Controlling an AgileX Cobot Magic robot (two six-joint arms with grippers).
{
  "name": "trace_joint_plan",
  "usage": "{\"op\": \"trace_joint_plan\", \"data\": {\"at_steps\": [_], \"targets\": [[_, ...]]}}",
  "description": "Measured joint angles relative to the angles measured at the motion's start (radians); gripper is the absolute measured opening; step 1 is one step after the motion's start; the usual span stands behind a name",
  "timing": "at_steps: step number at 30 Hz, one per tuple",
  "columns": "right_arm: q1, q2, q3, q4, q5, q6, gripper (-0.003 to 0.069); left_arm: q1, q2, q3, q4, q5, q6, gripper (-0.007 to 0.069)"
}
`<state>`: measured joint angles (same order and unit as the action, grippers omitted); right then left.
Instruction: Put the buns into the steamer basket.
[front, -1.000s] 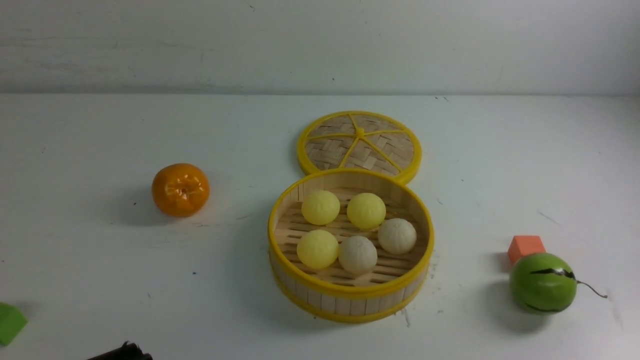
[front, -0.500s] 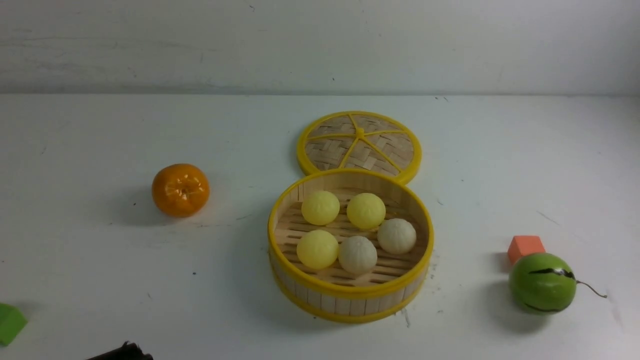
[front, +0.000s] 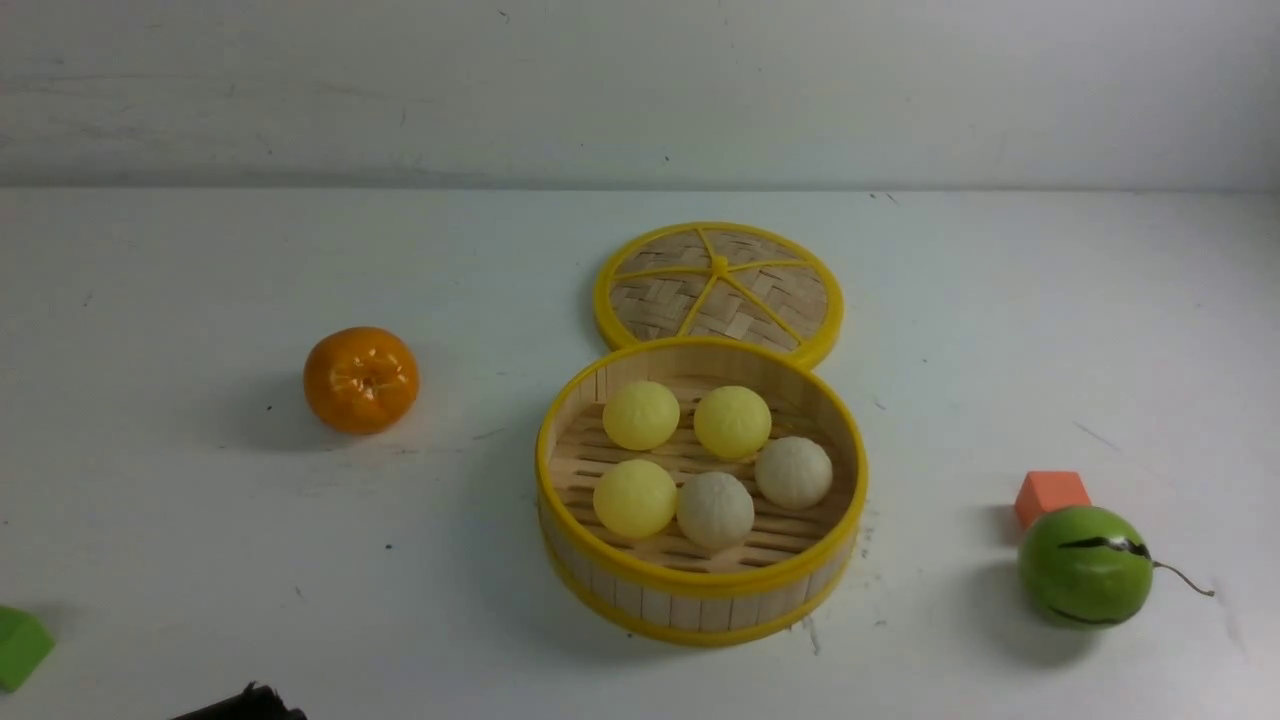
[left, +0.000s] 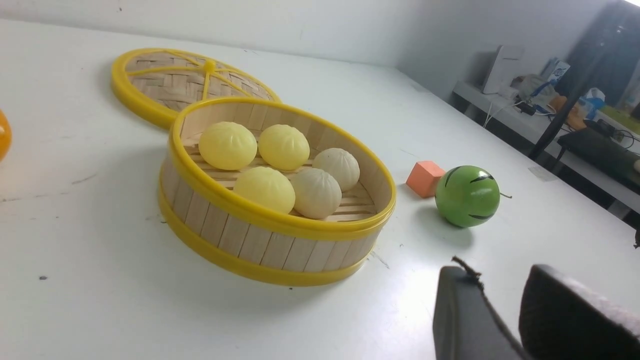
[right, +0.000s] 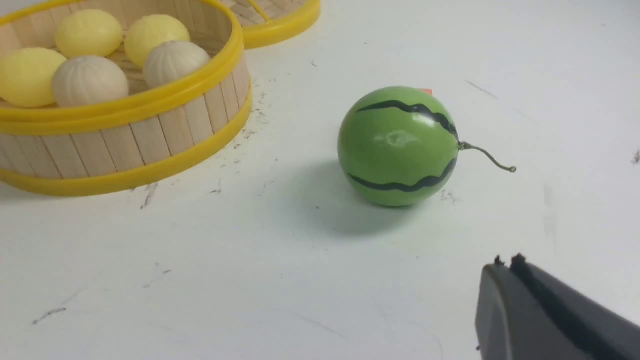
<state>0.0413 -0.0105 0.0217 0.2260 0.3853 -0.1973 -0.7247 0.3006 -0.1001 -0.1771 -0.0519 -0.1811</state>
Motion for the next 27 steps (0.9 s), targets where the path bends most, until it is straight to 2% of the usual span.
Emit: {"op": "trace_joint_plan", "data": {"at_steps": [19, 23, 26, 27], "targets": [[0.0, 0.0, -0.002, 0.0, 0.009, 0.034, -0.001, 0.0, 0.0, 0.0, 0.001, 0.0, 0.0, 0.0194], [0.0, 0.0, -0.002, 0.0, 0.01, 0.034, -0.001, 0.001, 0.0, 0.009, 0.001, -0.043, 0.043, 0.0194], [0.0, 0.0, -0.002, 0.0, 0.01, 0.034, -0.0008, 0.044, -0.015, 0.024, 0.001, -0.051, 0.067, 0.0184], [0.0, 0.0, -0.002, 0.0, 0.01, 0.034, -0.0006, 0.111, -0.043, 0.032, -0.002, -0.044, 0.068, 0.0162]]}}
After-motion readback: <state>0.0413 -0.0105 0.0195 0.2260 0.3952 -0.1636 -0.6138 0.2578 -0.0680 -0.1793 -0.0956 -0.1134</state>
